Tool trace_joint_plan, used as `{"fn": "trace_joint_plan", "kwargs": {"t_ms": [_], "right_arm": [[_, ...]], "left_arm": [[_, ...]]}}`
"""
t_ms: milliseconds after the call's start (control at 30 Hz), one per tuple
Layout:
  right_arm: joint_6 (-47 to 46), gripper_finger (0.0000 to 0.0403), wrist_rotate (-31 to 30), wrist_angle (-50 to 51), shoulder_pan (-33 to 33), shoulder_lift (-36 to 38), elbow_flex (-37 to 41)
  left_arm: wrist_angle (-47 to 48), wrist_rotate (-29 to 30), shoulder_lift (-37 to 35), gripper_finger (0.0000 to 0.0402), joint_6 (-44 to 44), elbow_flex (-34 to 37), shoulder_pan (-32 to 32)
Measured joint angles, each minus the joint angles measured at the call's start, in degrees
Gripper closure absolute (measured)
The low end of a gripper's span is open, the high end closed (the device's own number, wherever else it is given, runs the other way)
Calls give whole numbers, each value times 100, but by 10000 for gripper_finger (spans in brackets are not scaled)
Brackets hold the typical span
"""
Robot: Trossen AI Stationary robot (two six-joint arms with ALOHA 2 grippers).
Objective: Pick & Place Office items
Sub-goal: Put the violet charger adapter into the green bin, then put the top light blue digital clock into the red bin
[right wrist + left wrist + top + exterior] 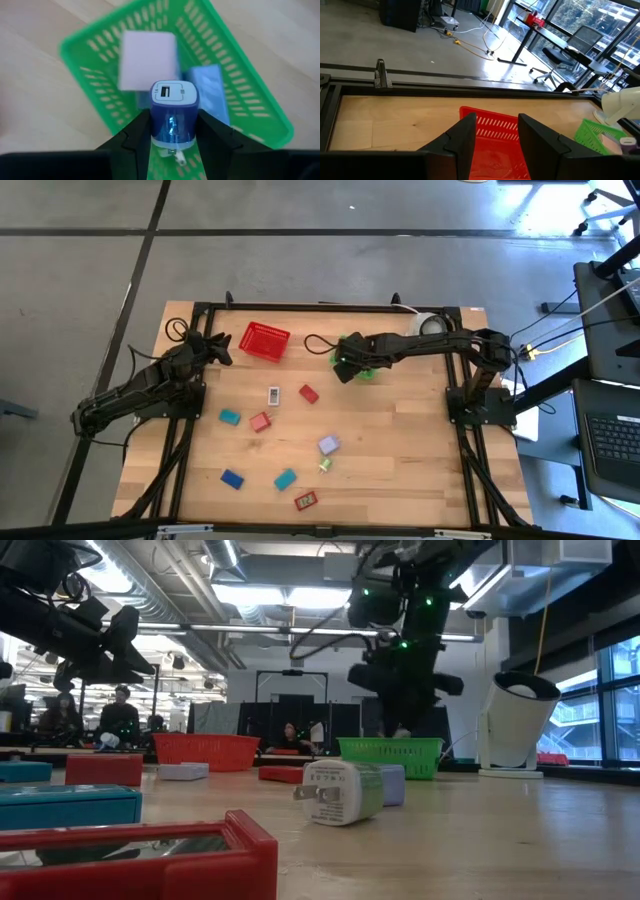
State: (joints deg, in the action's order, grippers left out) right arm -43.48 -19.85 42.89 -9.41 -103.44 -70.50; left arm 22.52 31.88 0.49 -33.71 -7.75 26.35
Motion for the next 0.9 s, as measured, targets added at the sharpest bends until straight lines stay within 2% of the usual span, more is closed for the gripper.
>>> {"fn": "trace_joint_plan", "kwargs": {"t_ms": [333, 733, 900], "right_arm": [[38, 266, 108, -26, -40, 11, 124], [41, 176, 168, 22, -38, 0, 103], [263, 148, 286, 470, -108, -4, -425]], "left_arm": [[0, 0, 0, 260, 0, 2, 0], [0, 0, 0, 260, 0, 0, -2], [0, 0, 0, 260, 0, 2, -2]]}}
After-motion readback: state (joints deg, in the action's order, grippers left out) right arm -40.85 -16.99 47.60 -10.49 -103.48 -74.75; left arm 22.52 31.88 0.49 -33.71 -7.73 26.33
